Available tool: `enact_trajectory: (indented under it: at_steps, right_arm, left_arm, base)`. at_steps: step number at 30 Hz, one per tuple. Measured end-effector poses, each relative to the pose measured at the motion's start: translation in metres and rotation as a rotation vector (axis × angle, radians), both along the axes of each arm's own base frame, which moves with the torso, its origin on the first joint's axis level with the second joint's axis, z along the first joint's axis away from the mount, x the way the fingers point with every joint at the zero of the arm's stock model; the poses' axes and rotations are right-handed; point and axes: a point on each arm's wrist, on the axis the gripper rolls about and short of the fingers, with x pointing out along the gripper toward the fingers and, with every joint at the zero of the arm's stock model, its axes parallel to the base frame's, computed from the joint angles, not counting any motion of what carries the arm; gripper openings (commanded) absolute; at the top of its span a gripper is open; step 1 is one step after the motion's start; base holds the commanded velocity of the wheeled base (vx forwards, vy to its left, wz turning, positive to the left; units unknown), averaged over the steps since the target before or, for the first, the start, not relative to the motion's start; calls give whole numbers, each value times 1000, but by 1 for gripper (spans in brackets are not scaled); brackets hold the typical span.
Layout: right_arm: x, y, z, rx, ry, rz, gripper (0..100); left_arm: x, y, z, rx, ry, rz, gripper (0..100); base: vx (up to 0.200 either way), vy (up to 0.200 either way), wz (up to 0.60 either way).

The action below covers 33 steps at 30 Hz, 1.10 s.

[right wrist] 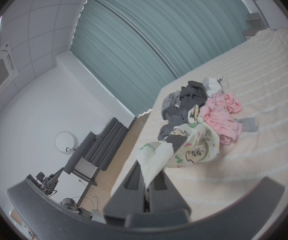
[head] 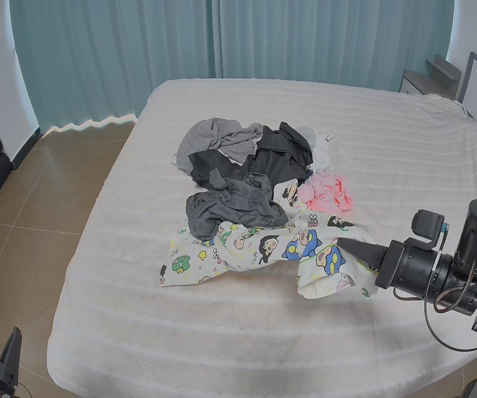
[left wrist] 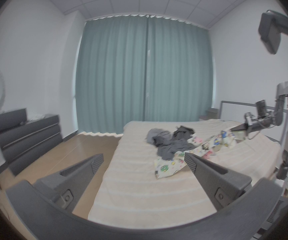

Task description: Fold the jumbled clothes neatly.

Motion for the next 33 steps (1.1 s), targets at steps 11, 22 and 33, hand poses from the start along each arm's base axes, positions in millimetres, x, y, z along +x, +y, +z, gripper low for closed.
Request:
enact_trajectory:
  at_steps: [11,22,33]
  right_arm:
    - [-7,8,43,61,-119,86,0]
    - [-16,19,66,86,-197,156,0]
    - [-18,29,81,109,-244,211,0]
  left_arm:
    - [38,-5,27,193,181,-420,100]
    - [118,-20,7,319,505,-626,100]
    - [208,-59,-33,376,538,-715,100]
  base:
    - [0,0,0]
    - [0,0,0]
    - [0,0,0]
